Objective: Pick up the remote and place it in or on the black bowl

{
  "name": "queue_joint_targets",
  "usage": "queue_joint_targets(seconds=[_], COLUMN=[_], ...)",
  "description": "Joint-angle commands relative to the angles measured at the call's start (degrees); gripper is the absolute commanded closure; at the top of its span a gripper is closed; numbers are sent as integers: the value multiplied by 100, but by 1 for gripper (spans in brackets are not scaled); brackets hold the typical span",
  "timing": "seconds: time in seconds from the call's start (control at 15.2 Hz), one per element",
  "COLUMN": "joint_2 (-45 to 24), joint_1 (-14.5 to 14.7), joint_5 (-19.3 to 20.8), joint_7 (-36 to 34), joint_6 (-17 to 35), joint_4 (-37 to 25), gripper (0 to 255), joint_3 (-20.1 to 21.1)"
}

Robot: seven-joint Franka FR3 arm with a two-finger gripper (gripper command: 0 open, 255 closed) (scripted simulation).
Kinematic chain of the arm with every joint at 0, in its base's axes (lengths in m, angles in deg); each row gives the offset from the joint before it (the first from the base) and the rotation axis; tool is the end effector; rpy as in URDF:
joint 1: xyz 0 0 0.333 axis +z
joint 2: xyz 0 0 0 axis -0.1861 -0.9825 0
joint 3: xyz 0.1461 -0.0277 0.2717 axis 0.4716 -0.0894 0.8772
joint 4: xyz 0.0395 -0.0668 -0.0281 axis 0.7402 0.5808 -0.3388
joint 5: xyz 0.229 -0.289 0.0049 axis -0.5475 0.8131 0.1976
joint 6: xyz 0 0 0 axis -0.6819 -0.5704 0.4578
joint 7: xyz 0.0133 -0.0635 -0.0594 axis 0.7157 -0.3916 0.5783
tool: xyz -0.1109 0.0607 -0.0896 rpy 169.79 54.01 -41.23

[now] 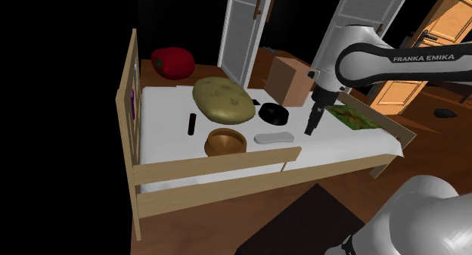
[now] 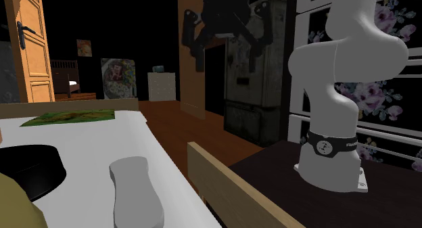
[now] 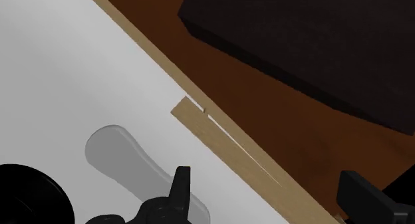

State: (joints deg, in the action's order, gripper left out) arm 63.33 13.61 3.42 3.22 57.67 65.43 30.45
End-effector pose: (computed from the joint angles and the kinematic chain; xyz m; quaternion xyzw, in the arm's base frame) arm 0.3350 -0.0876 0.4153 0.9758 0.2175 -0.0159 0.0138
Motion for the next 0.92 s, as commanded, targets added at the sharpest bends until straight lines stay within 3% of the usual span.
queue_joint_targets(seconds=[0.0, 0.46, 0.86], joint_2=[-373, -1966, -3561], joint_1=[108, 644, 1017], joint_5=[116, -56, -1061], joint_7=[694, 3094, 5473], joint_6=[420, 1694, 2495], joint_4=[-22, -493, -1221], gripper=[0, 0, 0], joint_3=[-300, -1227, -1609])
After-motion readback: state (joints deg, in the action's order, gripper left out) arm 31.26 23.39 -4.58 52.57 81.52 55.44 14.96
